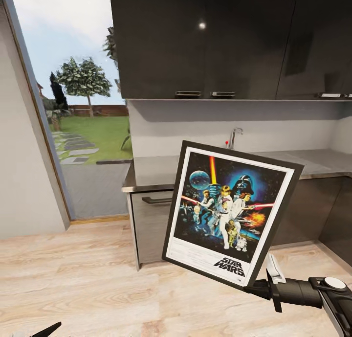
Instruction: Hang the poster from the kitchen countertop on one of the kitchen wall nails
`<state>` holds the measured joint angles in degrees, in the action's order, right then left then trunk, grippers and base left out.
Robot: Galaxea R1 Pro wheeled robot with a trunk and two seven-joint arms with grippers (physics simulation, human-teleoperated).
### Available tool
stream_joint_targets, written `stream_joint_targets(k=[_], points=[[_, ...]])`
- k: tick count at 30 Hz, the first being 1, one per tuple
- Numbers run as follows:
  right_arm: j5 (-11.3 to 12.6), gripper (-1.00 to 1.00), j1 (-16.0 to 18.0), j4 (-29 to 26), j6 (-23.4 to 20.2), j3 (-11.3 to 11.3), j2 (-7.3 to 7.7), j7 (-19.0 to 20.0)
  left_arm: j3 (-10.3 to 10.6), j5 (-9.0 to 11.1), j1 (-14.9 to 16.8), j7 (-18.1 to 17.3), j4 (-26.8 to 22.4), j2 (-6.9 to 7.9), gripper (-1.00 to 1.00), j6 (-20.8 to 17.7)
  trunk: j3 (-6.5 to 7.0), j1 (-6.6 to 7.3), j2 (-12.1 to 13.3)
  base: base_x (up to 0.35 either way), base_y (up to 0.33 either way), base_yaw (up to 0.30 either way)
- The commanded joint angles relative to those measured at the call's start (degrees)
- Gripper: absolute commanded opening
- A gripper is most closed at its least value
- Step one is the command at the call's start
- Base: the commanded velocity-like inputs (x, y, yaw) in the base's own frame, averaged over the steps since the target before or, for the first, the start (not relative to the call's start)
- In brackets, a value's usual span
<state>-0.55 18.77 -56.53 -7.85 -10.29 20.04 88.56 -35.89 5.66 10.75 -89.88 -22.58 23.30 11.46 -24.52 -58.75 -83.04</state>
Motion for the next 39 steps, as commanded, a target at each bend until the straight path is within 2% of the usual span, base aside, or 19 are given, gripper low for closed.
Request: stream_joint_targets(k=[1, 2, 8, 20, 33, 36, 37, 39], points=[[0.01, -1.00, 0.04, -0.02, -0.69, -0.07, -0.01, 0.28, -0.13, 0.06, 0.06, -0.12, 0.08, 0.02, 1.00, 0.59, -0.06, 0.02, -0.04, -0.179, 0.205, 0.000], [-0.15, -1.00, 0.04, -0.04, -0.68, -0.01, -0.57, 0.11, -0.12, 0.06, 0.06, -0.12, 0.08, 0.08, 1.00, 0.51, -0.06, 0.02, -0.04, -0.139, 0.132, 0.202], [-0.18, -1.00, 0.04, -0.03, -0.68, 0.01, -0.79, -1.97, -0.06, 0.06, 0.06, -0.12, 0.08, 0.07, 1.00, 0.48, -0.07, 0.02, -0.04, -0.023, 0.022, 0.265], [-0.15, -1.00, 0.04, -0.03, -0.68, 0.01, -0.91, -3.35, 0.00, 0.06, 0.06, -0.12, 0.08, -0.02, 1.00, 0.41, 1.98, 2.65, 4.77, -0.001, 0.001, 0.056], [-0.15, -1.00, 0.04, -0.07, -0.68, 0.01, -0.92, -3.43, 0.12, 0.06, 0.06, -0.12, 0.06, -0.26, 1.00, 0.18, 3.26, 5.51, 9.98, 0.000, 0.000, 0.002], [-0.15, -1.00, 0.04, -0.06, -0.78, 0.04, -0.93, -3.54, 1.73, 0.07, 0.06, 1.50, -0.53, -0.57, 1.00, -1.53, 3.52, 6.17, 11.19, 0.000, 0.000, 0.000], [-0.03, -1.00, 0.13, -0.29, -1.04, 0.18, -1.09, -4.23, 2.61, -0.51, 0.06, 3.74, -4.24, -1.75, 1.00, -6.76, 3.60, 6.39, 11.59, 0.000, 0.000, 0.000], [0.08, -1.00, 0.21, -0.49, -1.16, 0.21, -1.36, -4.76, 3.18, -1.09, 0.06, 5.65, -7.45, -2.24, 1.00, -9.86, 3.78, 6.83, 12.39, 0.000, 0.000, 0.000]])
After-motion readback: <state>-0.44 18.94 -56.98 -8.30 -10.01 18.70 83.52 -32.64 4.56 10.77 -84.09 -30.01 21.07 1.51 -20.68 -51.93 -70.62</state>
